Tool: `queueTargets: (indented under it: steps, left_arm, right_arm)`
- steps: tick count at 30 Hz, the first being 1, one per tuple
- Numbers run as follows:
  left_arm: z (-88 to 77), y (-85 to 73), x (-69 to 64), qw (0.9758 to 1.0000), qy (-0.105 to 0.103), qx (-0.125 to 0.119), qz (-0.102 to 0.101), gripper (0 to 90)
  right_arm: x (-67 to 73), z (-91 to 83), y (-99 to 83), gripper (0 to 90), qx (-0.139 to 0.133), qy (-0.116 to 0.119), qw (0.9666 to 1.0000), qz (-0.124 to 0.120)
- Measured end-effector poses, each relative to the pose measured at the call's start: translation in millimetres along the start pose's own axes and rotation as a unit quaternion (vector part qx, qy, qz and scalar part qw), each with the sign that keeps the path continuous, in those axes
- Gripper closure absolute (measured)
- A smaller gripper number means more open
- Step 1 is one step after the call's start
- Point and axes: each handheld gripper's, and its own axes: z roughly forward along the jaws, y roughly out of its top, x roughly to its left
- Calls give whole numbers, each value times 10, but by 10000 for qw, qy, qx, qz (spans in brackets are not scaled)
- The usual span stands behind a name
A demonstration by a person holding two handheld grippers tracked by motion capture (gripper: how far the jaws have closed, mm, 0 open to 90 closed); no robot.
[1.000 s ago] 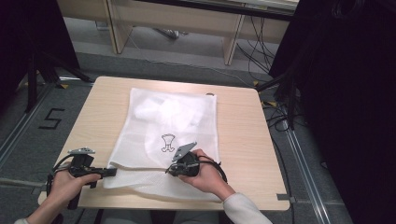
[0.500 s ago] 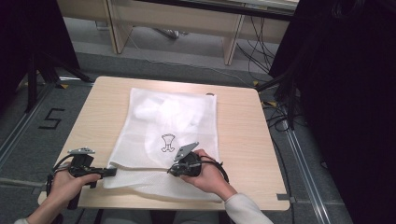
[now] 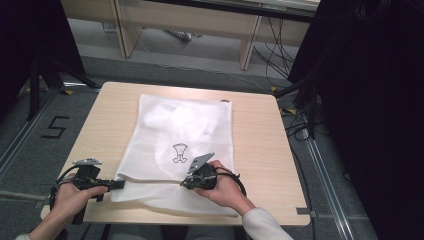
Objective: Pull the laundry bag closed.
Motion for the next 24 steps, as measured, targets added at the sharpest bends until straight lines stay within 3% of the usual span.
queueTargets:
  steps: [4,7,12,24]
  left_arm:
    - [6,-5,-9,9999,41,-113,-19,860]
    - [-1,0,-2,10000,-2,-19,-8,860]
    - [4,-6,-6,9999,49,-97,-17,860]
    - [-2,-1,-3,10000,30,-36,-6,860]
  right_arm:
    - [-5,-3,1,828,-10,-15,10000,-24]
    - [-5,4,-2,828,-41,-7,10000,-20]
    - [-14,-3,-16,828,2,-15,10000,11]
    - [-19,-21,-44,828,19,-44,10000,23]
